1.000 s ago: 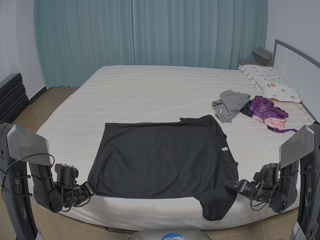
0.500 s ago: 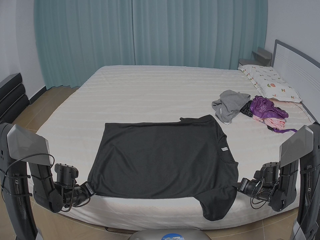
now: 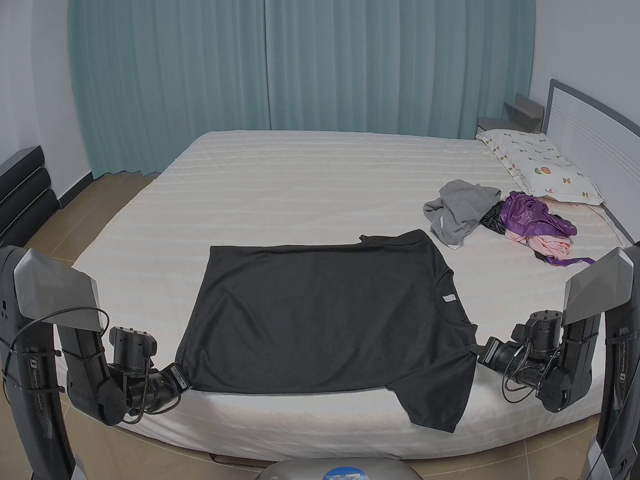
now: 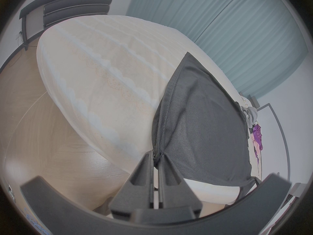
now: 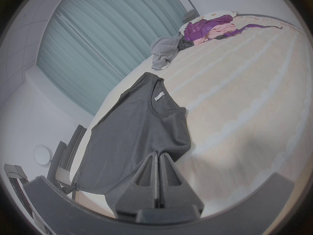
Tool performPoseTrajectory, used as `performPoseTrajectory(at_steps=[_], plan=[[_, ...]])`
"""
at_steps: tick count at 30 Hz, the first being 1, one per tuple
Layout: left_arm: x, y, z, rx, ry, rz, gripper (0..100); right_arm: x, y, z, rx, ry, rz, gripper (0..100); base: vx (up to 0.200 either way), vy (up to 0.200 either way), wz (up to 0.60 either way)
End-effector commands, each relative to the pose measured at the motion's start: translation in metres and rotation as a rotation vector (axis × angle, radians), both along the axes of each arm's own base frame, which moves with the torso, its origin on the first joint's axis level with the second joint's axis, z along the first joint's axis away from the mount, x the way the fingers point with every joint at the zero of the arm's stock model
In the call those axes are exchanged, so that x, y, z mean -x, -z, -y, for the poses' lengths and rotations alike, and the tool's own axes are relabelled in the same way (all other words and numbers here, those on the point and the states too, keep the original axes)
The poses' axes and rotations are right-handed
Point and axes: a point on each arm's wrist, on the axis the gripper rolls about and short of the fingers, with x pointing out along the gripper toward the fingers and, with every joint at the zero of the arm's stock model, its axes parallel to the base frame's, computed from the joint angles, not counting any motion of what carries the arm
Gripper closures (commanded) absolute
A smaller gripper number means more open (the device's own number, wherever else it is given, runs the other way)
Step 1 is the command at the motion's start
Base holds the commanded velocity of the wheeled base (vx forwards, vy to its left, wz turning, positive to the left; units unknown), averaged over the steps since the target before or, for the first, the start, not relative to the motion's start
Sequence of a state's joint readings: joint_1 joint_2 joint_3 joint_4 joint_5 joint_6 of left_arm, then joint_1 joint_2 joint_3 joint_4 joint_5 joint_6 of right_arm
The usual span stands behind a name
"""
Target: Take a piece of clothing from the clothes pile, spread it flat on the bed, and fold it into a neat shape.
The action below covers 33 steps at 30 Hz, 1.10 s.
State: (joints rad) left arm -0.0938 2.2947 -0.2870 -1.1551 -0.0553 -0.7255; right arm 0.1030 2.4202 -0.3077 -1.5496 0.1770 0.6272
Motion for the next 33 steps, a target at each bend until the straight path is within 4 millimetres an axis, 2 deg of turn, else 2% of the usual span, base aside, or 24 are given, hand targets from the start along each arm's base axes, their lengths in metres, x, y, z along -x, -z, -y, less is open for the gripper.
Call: performPoseTrajectory(at_steps=[1, 8, 18, 19, 25, 29, 33], plan=[[0.000, 0.000, 0.000, 0.000, 0.001, 0.000, 100, -0.010, -0.002, -0.001, 0.002, -0.004, 0.034, 100, 0.000, 0.000, 0.00], [0.000, 0.000, 0.000, 0.000, 0.001, 0.000, 100, -0.028, 0.002, -0.004, 0.064, -0.046, 0.054, 100, 0.000, 0.000, 0.00], [0.000, 0.000, 0.000, 0.000, 0.001, 0.000, 100, -0.037, 0.004, -0.006, 0.078, -0.062, 0.078, 100, 0.000, 0.000, 0.00], [0.000, 0.000, 0.000, 0.000, 0.001, 0.000, 100, -0.037, 0.005, -0.006, 0.079, -0.064, 0.074, 0, 0.000, 0.000, 0.00], [0.000, 0.000, 0.000, 0.000, 0.001, 0.001, 100, -0.037, 0.002, -0.001, 0.072, -0.057, 0.079, 0, 0.000, 0.000, 0.00], [0.000, 0.000, 0.000, 0.000, 0.001, 0.000, 100, -0.029, -0.003, 0.004, 0.056, -0.060, 0.080, 0, 0.000, 0.000, 0.00], [0.000, 0.000, 0.000, 0.000, 0.001, 0.000, 100, -0.004, -0.010, 0.015, 0.015, -0.100, 0.076, 0, 0.000, 0.000, 0.00]])
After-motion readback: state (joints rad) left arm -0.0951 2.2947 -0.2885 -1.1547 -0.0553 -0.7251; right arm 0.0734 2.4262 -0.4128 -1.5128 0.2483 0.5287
